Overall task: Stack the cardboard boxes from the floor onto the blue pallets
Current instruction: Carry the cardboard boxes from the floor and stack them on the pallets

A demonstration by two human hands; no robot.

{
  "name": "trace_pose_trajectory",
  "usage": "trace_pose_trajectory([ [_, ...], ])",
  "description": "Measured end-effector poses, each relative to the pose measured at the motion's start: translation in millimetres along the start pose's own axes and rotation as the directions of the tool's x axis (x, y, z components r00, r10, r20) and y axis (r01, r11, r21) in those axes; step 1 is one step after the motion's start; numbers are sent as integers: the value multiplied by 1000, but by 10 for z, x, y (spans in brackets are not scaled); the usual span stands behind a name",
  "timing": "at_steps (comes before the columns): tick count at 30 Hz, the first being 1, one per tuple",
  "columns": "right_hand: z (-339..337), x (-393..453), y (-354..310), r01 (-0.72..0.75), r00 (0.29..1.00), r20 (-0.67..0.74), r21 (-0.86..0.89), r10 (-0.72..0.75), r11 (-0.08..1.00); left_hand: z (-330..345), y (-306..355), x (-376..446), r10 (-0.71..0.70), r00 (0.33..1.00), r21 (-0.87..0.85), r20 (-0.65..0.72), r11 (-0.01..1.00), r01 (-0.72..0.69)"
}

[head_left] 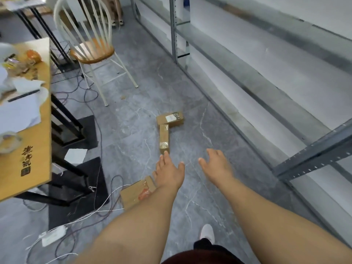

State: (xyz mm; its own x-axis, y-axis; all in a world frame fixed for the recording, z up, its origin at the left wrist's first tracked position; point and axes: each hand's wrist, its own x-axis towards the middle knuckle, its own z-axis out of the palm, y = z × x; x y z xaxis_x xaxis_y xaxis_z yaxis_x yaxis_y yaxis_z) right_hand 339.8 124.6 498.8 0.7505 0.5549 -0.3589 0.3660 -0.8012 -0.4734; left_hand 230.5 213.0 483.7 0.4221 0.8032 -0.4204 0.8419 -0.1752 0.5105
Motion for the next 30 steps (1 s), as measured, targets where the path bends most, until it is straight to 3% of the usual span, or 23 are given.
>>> trace_pose_trajectory([
  [5,25,541,-115,21,997,73,-53,-17,998,61,123,298,-69,998,-68,7,995,70],
  [12,506,921,-768,47,983,181,-46,-38,998,-343,-428,865,-238,971,-91,1,967,237],
  [22,915,1340,-1489,41,978,208,-52,-30,998,-787,-866,1617,-246,969,-84,-7,966,245],
  [30,744,2045,-1564,30,970,243,-59,-15,998,-770,-515,2205,-258,966,-124,29,958,260],
])
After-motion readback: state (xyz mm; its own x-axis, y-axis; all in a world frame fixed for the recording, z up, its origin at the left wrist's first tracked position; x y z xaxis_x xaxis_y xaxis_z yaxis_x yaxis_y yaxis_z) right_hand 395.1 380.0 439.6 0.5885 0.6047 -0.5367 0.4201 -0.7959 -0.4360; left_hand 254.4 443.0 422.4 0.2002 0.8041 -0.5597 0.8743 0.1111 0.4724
